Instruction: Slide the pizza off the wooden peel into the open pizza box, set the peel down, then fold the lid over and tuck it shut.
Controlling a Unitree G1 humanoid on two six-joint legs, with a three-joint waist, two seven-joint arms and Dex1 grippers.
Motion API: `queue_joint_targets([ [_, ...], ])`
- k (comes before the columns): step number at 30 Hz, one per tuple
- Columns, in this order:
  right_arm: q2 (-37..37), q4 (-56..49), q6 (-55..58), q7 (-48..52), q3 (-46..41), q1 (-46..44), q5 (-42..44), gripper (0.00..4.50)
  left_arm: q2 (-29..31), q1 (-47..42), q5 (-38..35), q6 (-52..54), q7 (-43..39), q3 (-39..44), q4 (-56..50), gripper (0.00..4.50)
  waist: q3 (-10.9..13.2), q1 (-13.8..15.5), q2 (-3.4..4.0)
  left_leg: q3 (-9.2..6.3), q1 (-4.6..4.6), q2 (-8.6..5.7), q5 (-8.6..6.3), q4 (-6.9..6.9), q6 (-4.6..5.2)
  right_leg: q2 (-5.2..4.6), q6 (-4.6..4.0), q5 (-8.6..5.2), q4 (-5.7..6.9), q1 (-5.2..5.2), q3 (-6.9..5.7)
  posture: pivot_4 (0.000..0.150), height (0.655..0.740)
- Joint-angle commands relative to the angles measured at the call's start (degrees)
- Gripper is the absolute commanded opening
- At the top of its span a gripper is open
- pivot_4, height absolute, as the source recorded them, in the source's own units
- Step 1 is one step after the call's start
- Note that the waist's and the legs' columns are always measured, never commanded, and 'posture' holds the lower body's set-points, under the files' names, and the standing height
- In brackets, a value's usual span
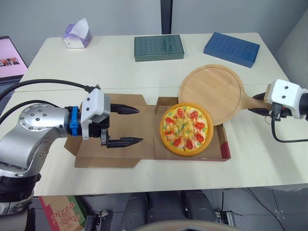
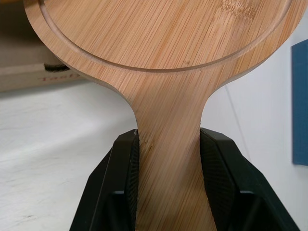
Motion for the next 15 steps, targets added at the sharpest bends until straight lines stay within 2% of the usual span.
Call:
queue_joint_targets([
  [1, -0.82, 1.3, -2.0, -2.14, -2.79, -3.08, -0.73, 1.53, -0.25, -0.87, 0.09, -0.82, 0.07, 0.27, -0.46, 4.5, 0.0, 0.01, 0.0, 0.0, 0.0, 0.0, 0.0, 0.01, 0.0, 0.0, 0.0, 0.0, 0.0, 0.0, 0.0, 0.15, 0.74],
  [9, -3.15, 6.4, -1.62, -3.31, -8.1, -4.1, 0.09, 1.53, -1.23, -1.4, -0.57, -0.51, -0.2, -0.06, -0.65, 4.5, 0.0, 0.01, 0.0, 0.01, 0.0, -0.01, 0.0, 0.01, 0.0, -0.01, 0.0, 0.0, 0.01, 0.0, 0.0, 0.15, 0.74],
  [15, -2.76, 4.06, 6.64, -3.34, -17.42, 4.6, 3.19, 1.53, -4.82, -5.45, -3.21, 1.65, 0.52, -1.75, -1.1, 4.5, -0.01, 0.21, 0.0, -0.01, 0.01, -0.01, 0.0, 0.02, 0.0, 0.0, 0.0, 0.0, 0.03, 0.04, -0.01, 0.15, 0.74],
])
